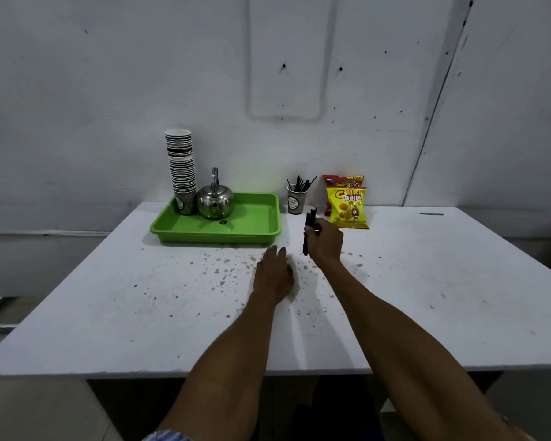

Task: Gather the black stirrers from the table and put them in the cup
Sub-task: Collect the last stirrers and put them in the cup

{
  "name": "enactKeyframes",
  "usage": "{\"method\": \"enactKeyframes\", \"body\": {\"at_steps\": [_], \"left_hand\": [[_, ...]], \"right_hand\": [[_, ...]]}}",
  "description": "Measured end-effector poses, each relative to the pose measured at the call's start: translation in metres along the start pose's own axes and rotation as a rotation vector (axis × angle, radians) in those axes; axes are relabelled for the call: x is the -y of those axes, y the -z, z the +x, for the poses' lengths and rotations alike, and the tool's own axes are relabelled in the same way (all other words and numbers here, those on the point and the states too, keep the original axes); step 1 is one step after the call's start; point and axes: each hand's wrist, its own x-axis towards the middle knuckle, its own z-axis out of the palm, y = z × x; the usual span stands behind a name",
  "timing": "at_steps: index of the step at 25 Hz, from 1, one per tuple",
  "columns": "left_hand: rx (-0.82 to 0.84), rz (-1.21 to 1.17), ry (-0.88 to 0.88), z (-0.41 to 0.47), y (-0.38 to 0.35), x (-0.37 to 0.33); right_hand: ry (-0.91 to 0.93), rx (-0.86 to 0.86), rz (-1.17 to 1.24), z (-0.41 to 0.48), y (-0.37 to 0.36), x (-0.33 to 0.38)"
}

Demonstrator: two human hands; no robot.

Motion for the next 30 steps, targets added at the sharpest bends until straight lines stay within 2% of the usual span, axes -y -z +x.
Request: {"method": "enactKeyframes", "body": {"at_steps": [4,10,18,20,24,27,30], "left_hand": [[0.026,-0.014,-0.014,0.002,-0.005,-0.002],[0.049,-0.06,-0.014,0.007,-0.001,-0.01],[0.038,-0.054,-0.055,0.013,-0.01,-0.011],[0.034,-0.041,-0.088,0.018,-0.01,-0.012],[0.01,-0.152,-0.13,0.044,-0.002,-0.021],[-0.035,-0.21,-0.151,0.083,0.005,-0.025],[-0.107,-0.307,-0.092,0.134,0.009,-0.024]], "right_hand": [[0.011,-0.089,0.055,-0.02,-0.001,-0.029],[0.072,-0.086,0.174,-0.016,0.005,-0.042],[0.118,-0.02,0.065,-0.008,0.009,-0.046],[0.071,0.006,0.066,0.001,0.008,-0.044],[0.019,-0.067,0.092,0.037,0.006,-0.027],[0.05,-0.069,0.098,0.074,-0.001,-0.013],[0.103,-0.085,0.093,0.123,-0.01,0.005]]}}
